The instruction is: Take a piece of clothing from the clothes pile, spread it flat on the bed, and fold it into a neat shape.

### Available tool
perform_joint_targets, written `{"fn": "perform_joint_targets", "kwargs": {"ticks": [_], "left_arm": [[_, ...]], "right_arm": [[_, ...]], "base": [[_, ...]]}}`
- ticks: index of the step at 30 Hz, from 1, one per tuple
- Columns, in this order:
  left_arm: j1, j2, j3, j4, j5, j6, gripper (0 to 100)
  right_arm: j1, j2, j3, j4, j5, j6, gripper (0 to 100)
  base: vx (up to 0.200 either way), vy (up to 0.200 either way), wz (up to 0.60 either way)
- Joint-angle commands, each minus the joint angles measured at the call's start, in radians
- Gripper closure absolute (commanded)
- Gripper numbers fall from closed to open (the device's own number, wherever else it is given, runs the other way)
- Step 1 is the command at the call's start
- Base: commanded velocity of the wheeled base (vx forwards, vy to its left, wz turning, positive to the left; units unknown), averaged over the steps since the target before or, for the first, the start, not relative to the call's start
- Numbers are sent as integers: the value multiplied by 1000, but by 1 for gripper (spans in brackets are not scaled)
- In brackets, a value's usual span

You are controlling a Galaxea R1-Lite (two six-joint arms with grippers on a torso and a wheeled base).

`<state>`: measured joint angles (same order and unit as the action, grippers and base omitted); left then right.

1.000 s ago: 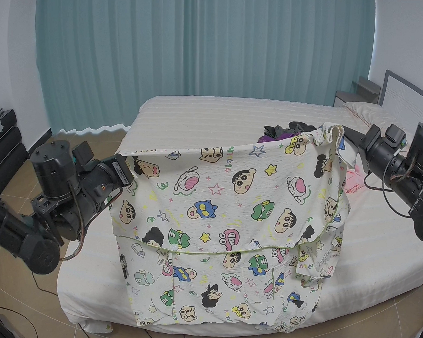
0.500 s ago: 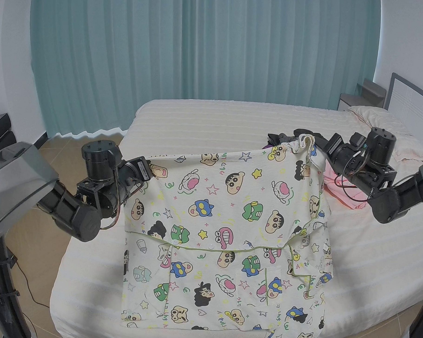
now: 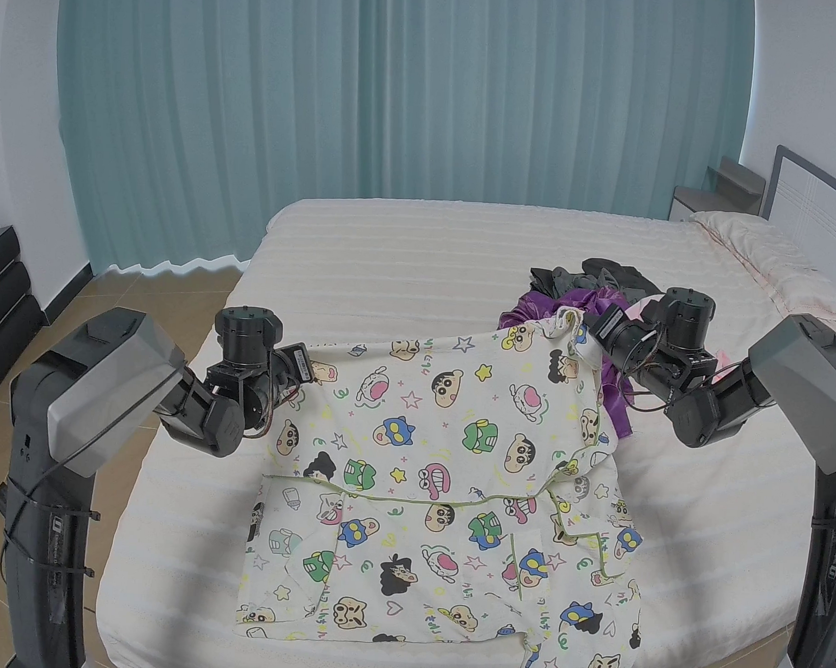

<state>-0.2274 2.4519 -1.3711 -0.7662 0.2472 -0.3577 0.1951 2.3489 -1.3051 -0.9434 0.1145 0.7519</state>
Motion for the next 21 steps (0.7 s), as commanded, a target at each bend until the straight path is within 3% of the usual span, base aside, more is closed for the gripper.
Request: {"fn": "perform_joint_targets", "kwargs": {"ticks": [1, 3, 4, 5, 8, 12, 16, 18, 21], "left_arm": [[17, 91, -126, 73, 6, -3, 100], [22, 105, -164, 102, 7, -7, 100], [28, 118, -200, 120, 14, -9, 0], [36, 133, -238, 137, 23, -12, 0], [46, 183, -330, 166, 63, -12, 0], [60, 229, -398, 173, 119, -10, 0], [71, 242, -401, 173, 127, -10, 0], [79, 248, -399, 171, 136, -12, 0], [88, 246, -388, 168, 141, -12, 0]], "right_arm": [[9, 104, -102, 35, -35, 4, 100], [15, 122, -120, 46, -36, 4, 100], [18, 136, -140, 66, -38, 6, 100], [20, 151, -166, 94, -39, 12, 0], [18, 210, -258, 153, -52, 40, 0], [9, 286, -402, 221, -151, 87, 0], [4, 319, -493, 319, -188, 153, 0], [-2, 339, -592, 422, -213, 288, 0], [-17, 351, -677, 557, -208, 411, 0]], "base": [[0, 0, 0], [0, 0, 0], [0, 0, 0], [0, 0, 0], [0, 0, 0], [0, 0, 0], [0, 0, 0], [0, 0, 0], [0, 0, 0]]}}
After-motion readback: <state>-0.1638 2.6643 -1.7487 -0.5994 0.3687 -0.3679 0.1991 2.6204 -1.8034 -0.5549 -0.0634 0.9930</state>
